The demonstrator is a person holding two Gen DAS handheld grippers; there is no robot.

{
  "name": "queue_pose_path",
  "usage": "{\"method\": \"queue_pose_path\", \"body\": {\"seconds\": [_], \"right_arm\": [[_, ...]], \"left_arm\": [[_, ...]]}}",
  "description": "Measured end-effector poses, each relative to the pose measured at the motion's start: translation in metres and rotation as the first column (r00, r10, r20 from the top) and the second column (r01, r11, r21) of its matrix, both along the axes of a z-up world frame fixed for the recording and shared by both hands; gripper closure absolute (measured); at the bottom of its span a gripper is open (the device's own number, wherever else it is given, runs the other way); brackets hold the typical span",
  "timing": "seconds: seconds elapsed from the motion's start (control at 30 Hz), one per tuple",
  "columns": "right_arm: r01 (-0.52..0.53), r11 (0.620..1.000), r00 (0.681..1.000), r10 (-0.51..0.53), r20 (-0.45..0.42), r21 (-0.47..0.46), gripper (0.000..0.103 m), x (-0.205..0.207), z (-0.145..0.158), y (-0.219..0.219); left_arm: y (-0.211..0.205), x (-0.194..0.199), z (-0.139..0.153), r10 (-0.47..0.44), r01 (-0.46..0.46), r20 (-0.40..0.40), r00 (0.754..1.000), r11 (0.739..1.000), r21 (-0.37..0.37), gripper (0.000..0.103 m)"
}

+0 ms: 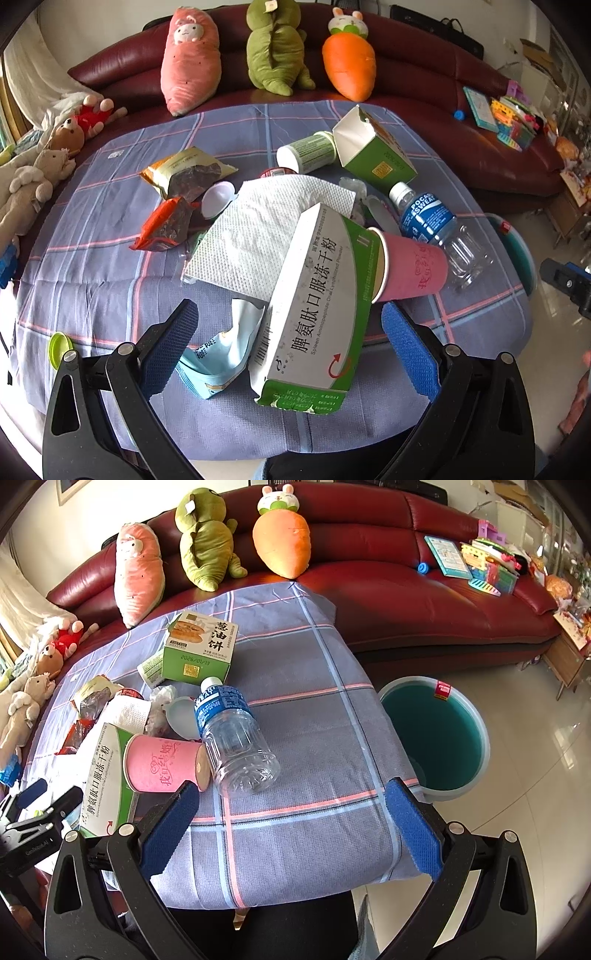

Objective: Collect trash
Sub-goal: 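Grasp the green-white medicine box with left tool while right tool grasps the water bottle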

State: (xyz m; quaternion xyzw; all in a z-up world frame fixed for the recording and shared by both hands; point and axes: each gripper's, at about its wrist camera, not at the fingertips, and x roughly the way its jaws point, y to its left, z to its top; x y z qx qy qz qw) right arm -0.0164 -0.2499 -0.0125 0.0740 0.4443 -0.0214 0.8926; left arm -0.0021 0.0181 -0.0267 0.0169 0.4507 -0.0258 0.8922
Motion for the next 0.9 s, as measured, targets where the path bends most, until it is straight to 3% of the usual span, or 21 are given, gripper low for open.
{"method": "queue_pose_path", "body": {"seconds": [0.3, 0.5, 0.6, 0.73, 0.8, 0.9], "right_arm": [[0.002, 1.0, 1.0, -0.001, -0.012, 0.031, 0.006, 0.003, -0.008, -0.005], [0.016, 0.999, 0.999, -0.015, -0.028, 0.044, 0.006, 0.007, -0.017, -0.013], [0.027, 0.999, 0.998, -0.025, -0.054, 0.046, 0.006, 0.01, -0.026, -0.017], [0.03, 0.998, 0.996, -0.026, -0.086, 0.047, 0.006, 0.014, -0.035, -0.018], [0.024, 0.999, 0.996, -0.021, -0.092, 0.04, 0.006, 0.016, -0.037, -0.017], [0.002, 1.0, 0.995, 0.001, -0.104, 0.024, 0.006, 0.022, -0.039, -0.015]], "left_arm": [[-0.022, 0.006, -0.033, -0.066, 0.078, -0.091, 0.994, 0.988, 0.134, 0.004], [-0.048, 0.016, -0.055, -0.13, 0.16, -0.125, 0.984, 0.948, 0.275, 0.004], [-0.054, 0.021, -0.063, -0.143, 0.18, -0.14, 0.98, 0.935, 0.305, 0.004], [-0.053, 0.03, -0.073, -0.146, 0.187, -0.153, 0.977, 0.932, 0.31, 0.004], [-0.049, 0.03, -0.073, -0.158, 0.191, -0.138, 0.978, 0.943, 0.272, 0.022], [-0.039, 0.028, -0.066, -0.175, 0.194, -0.106, 0.979, 0.959, 0.209, 0.029]]}}
